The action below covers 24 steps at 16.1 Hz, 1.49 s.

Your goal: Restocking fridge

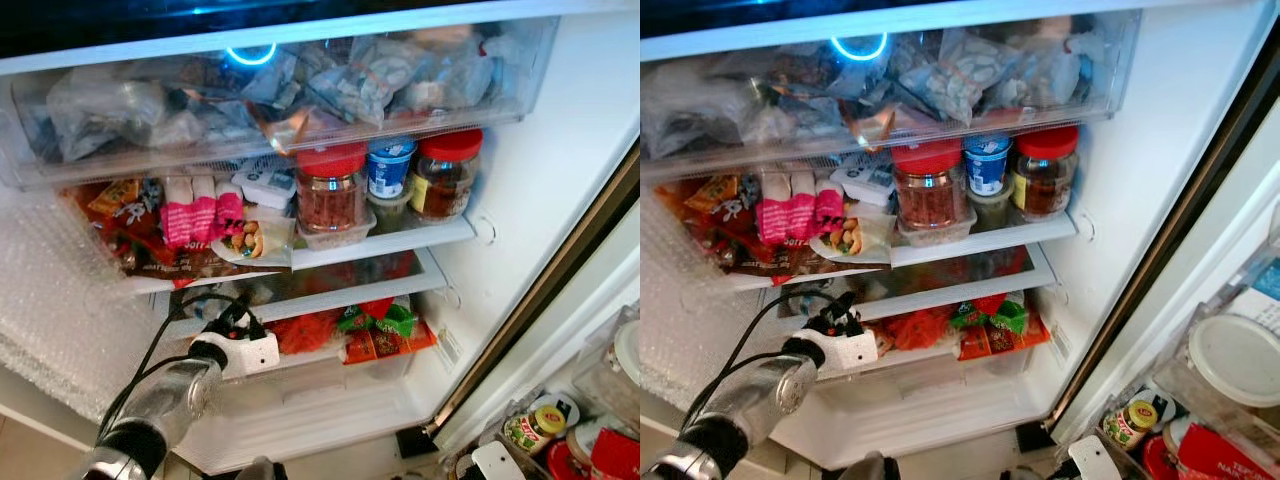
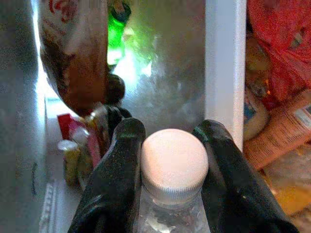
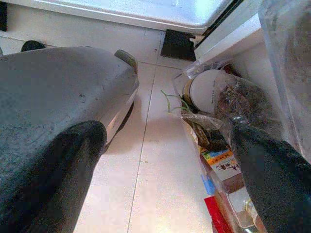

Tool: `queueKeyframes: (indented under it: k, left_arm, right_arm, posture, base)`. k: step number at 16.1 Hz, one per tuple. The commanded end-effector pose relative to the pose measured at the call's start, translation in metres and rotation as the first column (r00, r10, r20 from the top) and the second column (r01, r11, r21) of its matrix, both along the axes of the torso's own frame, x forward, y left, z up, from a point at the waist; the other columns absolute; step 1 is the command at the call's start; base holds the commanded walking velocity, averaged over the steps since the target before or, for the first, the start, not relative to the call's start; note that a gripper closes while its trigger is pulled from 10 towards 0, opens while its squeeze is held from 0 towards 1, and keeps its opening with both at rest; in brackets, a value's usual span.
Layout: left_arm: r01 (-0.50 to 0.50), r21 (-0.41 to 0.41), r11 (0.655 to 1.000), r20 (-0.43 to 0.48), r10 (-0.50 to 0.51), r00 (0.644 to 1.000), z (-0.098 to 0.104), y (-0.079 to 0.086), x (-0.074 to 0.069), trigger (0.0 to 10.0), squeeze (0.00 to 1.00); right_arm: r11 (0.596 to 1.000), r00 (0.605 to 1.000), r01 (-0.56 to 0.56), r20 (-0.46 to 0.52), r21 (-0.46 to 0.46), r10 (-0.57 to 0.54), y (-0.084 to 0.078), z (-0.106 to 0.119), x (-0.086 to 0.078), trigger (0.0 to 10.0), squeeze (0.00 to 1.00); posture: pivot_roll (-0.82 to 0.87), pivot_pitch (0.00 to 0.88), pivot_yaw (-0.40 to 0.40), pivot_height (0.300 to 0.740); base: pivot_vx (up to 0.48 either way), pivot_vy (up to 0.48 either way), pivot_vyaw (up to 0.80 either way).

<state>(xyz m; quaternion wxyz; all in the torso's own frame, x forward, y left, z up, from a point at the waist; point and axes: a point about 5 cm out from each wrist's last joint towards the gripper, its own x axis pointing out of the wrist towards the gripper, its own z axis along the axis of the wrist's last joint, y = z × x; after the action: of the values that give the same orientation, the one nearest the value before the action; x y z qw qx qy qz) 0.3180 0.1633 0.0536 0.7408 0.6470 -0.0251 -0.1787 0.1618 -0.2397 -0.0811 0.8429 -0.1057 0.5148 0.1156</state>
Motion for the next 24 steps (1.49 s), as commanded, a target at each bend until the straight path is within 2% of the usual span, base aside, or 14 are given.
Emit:
queueKeyframes:
  k: [1, 3, 8, 9, 10, 11, 13, 16, 24]
  left_arm:
    - [0.019, 0.029, 0.999, 0.040, -0.020, 0.999, 0.005, -0.002, 0.007, 10.0, 0.00]
    - [0.005, 0.040, 0.999, 0.078, -0.008, 0.997, 0.012, 0.001, 0.016, 10.0, 0.00]
    - [-0.034, 0.044, 0.998, 0.078, 0.030, 0.997, 0.016, 0.003, 0.026, 10.0, 0.00]
    - [-0.041, 0.032, 0.999, 0.075, 0.038, 0.996, 0.017, 0.002, 0.028, 10.0, 0.20]
    - [-0.045, 0.017, 0.999, 0.069, 0.044, 0.997, 0.018, 0.001, 0.029, 10.0, 0.30]
    - [-0.060, -0.012, 0.998, 0.056, 0.060, 0.997, 0.017, 0.000, 0.030, 10.0, 1.00]
    - [-0.095, -0.044, 0.995, 0.044, 0.097, 0.994, 0.016, 0.004, 0.030, 10.0, 1.00]
    - [-0.112, -0.052, 0.992, 0.053, 0.115, 0.992, 0.018, 0.010, 0.031, 10.0, 1.00]
    - [-0.102, -0.075, 0.992, 0.071, 0.107, 0.992, 0.028, 0.010, 0.036, 10.0, 1.00]
  right_arm:
    - [0.999, 1.000, -0.003, -0.019, 0.033, 0.004, 0.009, -0.005, -0.007, 10.0, 0.00]
    - [0.999, 1.000, -0.002, -0.024, 0.032, 0.003, 0.008, -0.006, -0.009, 10.0, 0.00]
    - [1.000, 0.999, 0.004, -0.034, 0.028, -0.004, 0.006, -0.007, -0.013, 10.0, 0.00]
    - [1.000, 0.999, 0.005, -0.035, 0.027, -0.004, 0.005, -0.007, -0.014, 10.0, 0.00]
    - [1.000, 0.999, 0.005, -0.037, 0.026, -0.004, 0.004, -0.007, -0.014, 10.0, 0.00]
    - [1.000, 0.999, 0.001, -0.042, 0.022, 0.000, 0.003, -0.007, -0.015, 10.0, 0.00]
    - [1.000, 0.999, -0.002, -0.043, 0.019, 0.003, 0.002, -0.006, -0.016, 10.0, 0.00]
    - [1.000, 0.999, -0.010, -0.043, 0.015, 0.010, 0.000, -0.006, -0.016, 10.0, 0.00]
    - [1.000, 0.999, -0.015, -0.048, 0.011, 0.015, -0.001, -0.006, -0.017, 10.0, 0.00]
  posture:
    - [-0.05, 0.093, 0.035, 0.663]
    - [-0.06, 0.107, 0.033, 0.663]
    - [-0.09, 0.133, 0.026, 0.663]
    - [-0.09, 0.137, 0.021, 0.663]
    - [-0.09, 0.139, 0.018, 0.663]
    - [-0.09, 0.141, 0.014, 0.663]
    - [-0.10, 0.145, 0.004, 0.663]
    - [-0.10, 0.145, -0.004, 0.663]
    - [-0.09, 0.135, -0.007, 0.663]
  base:
    - [0.000, 0.000, 0.00]
    - [0.000, 0.000, 0.00]
    - [0.000, 0.000, 0.00]
    - [0.000, 0.000, 0.00]
    - [0.000, 0.000, 0.00]
    - [0.000, 0.000, 0.00]
    - [0.000, 0.000, 0.00]
    - [0.000, 0.000, 0.00]
    - [0.000, 0.000, 0.00]
